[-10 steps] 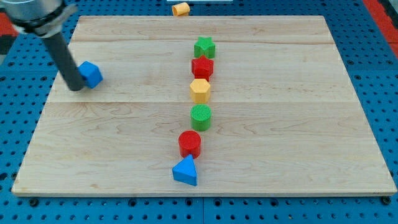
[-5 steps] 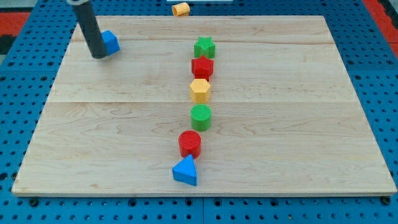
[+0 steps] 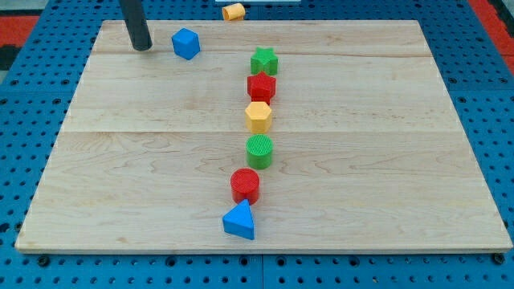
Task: Place blue cube to the top of green star
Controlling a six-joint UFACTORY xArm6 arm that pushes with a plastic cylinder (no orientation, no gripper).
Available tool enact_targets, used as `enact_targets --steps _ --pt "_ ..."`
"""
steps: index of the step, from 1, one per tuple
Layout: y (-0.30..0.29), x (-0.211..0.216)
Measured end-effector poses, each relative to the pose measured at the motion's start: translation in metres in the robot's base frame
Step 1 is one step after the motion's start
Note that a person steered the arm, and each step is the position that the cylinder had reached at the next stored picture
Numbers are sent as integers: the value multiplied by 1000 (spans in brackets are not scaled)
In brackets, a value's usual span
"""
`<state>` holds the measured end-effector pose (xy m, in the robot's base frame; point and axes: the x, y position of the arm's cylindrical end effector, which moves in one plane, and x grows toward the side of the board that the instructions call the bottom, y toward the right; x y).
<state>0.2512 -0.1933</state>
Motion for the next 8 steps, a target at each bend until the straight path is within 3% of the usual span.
enact_targets --steps 3,4,8 --pt "142 0" --pt "138 -19" --pt "150 -8"
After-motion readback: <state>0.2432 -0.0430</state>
